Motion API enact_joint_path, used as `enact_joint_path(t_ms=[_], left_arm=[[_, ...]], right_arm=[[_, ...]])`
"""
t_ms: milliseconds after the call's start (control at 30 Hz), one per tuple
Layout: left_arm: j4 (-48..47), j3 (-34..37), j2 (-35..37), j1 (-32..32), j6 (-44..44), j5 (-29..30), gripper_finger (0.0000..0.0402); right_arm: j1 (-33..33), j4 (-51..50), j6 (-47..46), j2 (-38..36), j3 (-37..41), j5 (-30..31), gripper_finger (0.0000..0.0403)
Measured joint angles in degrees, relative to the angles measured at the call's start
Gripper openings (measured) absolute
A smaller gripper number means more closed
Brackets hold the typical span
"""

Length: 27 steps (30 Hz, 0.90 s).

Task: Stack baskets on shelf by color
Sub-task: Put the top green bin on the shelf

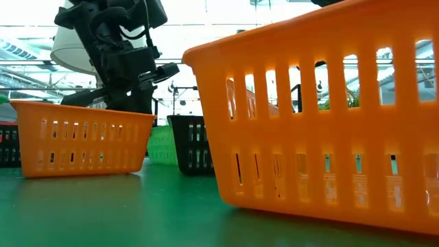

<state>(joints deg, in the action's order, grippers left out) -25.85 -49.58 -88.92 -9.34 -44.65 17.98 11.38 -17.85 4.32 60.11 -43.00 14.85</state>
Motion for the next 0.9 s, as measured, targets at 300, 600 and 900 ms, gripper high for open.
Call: enact_joint_path(t_ms=[300, 600, 900], left_arm=[[-1.1, -4.4, 0.0, -1.8, 1.2, 4.1, 0.0014], [-12.1, -16.3, 0.6, -2.4, 9.3, 10.0, 0.0012], [-17.9, -29.2, 0.6, -0.1, 22.3, 19.7, 0.0008]], right_arm=[[0.0, 0.0, 0.1, 0.0, 0.0, 0.0, 0.0165], [0.0, 0.0, 0.9, 0.0, 0.0, 0.1, 0.0165], [0.0, 0.0, 1.5, 0.0, 0.0, 0.0, 0.0165]])
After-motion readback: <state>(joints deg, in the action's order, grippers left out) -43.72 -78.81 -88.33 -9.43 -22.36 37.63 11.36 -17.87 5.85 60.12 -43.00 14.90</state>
